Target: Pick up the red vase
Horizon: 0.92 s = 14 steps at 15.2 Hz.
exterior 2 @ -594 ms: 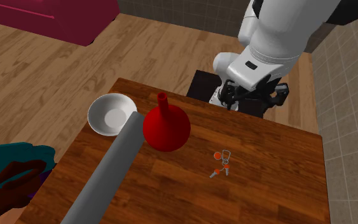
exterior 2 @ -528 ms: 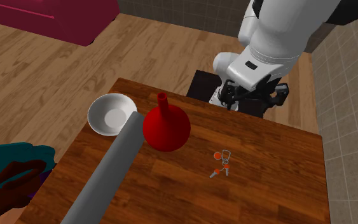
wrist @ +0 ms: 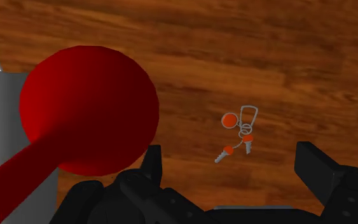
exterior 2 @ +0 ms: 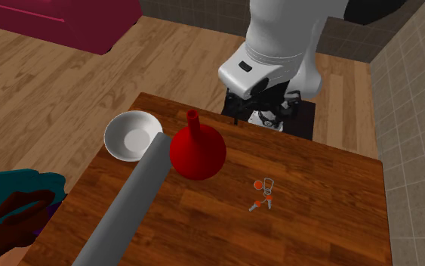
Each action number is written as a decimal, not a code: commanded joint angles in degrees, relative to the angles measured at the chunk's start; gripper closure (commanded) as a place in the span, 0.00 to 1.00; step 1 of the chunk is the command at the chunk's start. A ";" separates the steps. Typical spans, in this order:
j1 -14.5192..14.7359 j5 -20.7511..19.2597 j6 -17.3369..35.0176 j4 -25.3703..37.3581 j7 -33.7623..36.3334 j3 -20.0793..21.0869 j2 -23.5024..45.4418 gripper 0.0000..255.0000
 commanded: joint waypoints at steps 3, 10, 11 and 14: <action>-0.63 -2.76 -1.39 6.24 -5.61 -3.82 4.76 0.00; -1.36 -5.38 -3.35 19.40 -15.95 -10.68 15.28 0.00; -1.45 -5.45 -3.62 21.15 -17.20 -11.49 16.67 0.00; -1.60 -5.74 -1.28 17.85 -16.90 -11.43 15.68 0.00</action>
